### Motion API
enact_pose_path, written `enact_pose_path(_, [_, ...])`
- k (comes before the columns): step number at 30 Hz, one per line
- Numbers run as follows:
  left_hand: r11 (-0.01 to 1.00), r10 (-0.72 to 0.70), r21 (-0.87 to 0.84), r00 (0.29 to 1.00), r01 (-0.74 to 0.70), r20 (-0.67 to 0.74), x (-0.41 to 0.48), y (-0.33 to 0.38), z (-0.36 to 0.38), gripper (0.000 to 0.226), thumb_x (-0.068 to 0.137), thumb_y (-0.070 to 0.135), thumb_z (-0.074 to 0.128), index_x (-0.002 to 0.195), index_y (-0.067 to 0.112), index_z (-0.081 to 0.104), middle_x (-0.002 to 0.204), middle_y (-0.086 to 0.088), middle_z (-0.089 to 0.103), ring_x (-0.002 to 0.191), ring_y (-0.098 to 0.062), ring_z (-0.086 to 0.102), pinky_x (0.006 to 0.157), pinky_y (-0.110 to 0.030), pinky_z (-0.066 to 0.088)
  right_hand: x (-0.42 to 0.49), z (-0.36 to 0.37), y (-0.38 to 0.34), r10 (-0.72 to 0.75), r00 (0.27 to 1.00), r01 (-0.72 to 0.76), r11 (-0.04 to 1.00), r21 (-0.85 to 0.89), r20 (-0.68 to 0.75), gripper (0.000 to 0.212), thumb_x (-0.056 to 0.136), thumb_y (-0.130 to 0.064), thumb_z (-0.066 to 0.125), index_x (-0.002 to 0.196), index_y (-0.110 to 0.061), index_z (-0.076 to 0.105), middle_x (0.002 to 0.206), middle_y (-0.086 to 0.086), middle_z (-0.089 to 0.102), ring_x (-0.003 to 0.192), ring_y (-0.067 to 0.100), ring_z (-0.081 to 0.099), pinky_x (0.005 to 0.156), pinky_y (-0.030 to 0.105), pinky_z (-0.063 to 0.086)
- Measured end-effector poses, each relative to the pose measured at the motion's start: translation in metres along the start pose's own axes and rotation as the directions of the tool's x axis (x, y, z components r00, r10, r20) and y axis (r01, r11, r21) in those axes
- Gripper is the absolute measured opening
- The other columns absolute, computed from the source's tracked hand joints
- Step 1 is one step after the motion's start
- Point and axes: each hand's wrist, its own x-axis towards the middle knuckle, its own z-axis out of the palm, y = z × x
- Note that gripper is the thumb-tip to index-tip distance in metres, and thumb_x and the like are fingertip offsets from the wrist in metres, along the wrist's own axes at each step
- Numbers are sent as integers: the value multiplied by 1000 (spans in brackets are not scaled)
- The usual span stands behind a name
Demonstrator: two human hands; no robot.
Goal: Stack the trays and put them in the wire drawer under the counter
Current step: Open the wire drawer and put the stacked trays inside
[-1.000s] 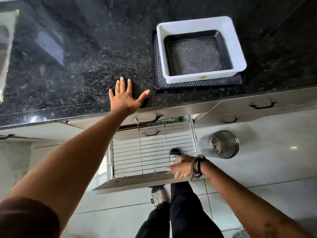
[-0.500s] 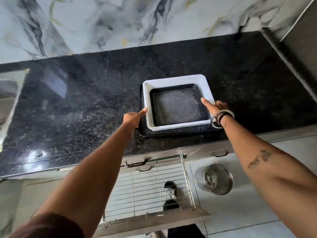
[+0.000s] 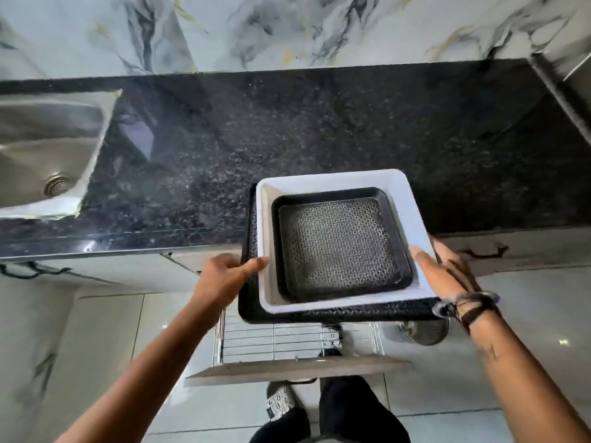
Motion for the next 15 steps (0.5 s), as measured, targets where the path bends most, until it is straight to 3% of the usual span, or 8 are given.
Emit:
enact_pose_path(1, [1000, -6, 7, 1000, 6, -22, -22, -20, -8, 64, 60, 65, 75, 63, 5, 54, 60, -6, 45, 58, -17, 42, 59, -32, 35, -30, 9, 5, -2, 1000, 2, 1000, 20, 15, 38, 87, -46, 57, 124, -40, 52, 97, -39, 56, 99, -6, 50, 90, 20, 38])
enact_pose_path(3, [999, -40, 3, 998, 40, -58, -54, -63, -16, 77, 59, 68, 75, 64, -6, 53, 58, -5, 47, 56, -16, 42, 57, -31, 36, -75, 30, 25, 16, 998, -20, 997, 73, 58, 40, 90, -36, 57, 129, -26, 53, 105, -22, 58, 105, 4, 50, 95, 27, 37])
enact_pose_path(5, [995, -99, -3, 991, 99, -86, -72, -106, -18, 74, 57, 70, 76, 58, 0, 52, 53, 0, 45, 52, -14, 40, 55, -28, 33, -106, 54, 50, 74, 987, -91, 989, 118, 143, 38, 91, -27, 57, 127, -15, 55, 119, -4, 59, 114, 14, 51, 103, 30, 38])
enact_pose_path(6, [992, -124, 12, 988, 126, -94, -76, -126, -17, 70, 56, 72, 76, 54, 7, 50, 50, 4, 41, 49, -13, 37, 53, -26, 30, -117, 66, 63, 115, 976, -141, 981, 135, 182, 37, 91, -23, 57, 126, -11, 55, 122, 0, 59, 115, 15, 52, 104, 25, 38])
enact_pose_path(8, [983, -174, 40, 980, 178, -93, -75, -164, -11, 63, 55, 75, 74, 53, 17, 50, 49, 5, 37, 48, -12, 33, 51, -26, 27, -128, 89, 88, 167, 957, -200, 972, 123, 237, 32, 91, -15, 58, 123, -10, 58, 124, 5, 61, 113, 15, 53, 91, 4, 39])
enact_pose_path(10, [968, -248, 33, 967, 250, -59, -62, -197, -3, 62, 54, 75, 74, 58, 16, 54, 54, 1, 39, 53, -14, 37, 55, -28, 30, -125, 113, 111, 200, 941, -229, 970, 77, 272, 32, 90, -9, 58, 122, -12, 58, 124, 9, 62, 116, 21, 55, 80, -4, 39])
enact_pose_path(12, [949, -313, 13, 949, 314, -19, -39, -222, 6, 68, 52, 75, 76, 62, 9, 59, 58, -4, 41, 57, -15, 41, 58, -30, 35, -110, 135, 126, 229, 932, -251, 967, 44, 280, 39, 89, -6, 57, 128, -10, 53, 128, 10, 58, 120, 22, 51, 85, 4, 37])
enact_pose_path(15, [934, -358, 4, 933, 358, 16, 15, -250, 23, 68, 48, 73, 78, 63, 10, 57, 61, -9, 39, 59, -18, 39, 58, -32, 33, -74, 172, 148, 279, 919, -298, 954, 26, 277, 52, 89, 0, 56, 138, -4, 41, 144, 12, 45, 131, 21, 41, 108, 22, 27])
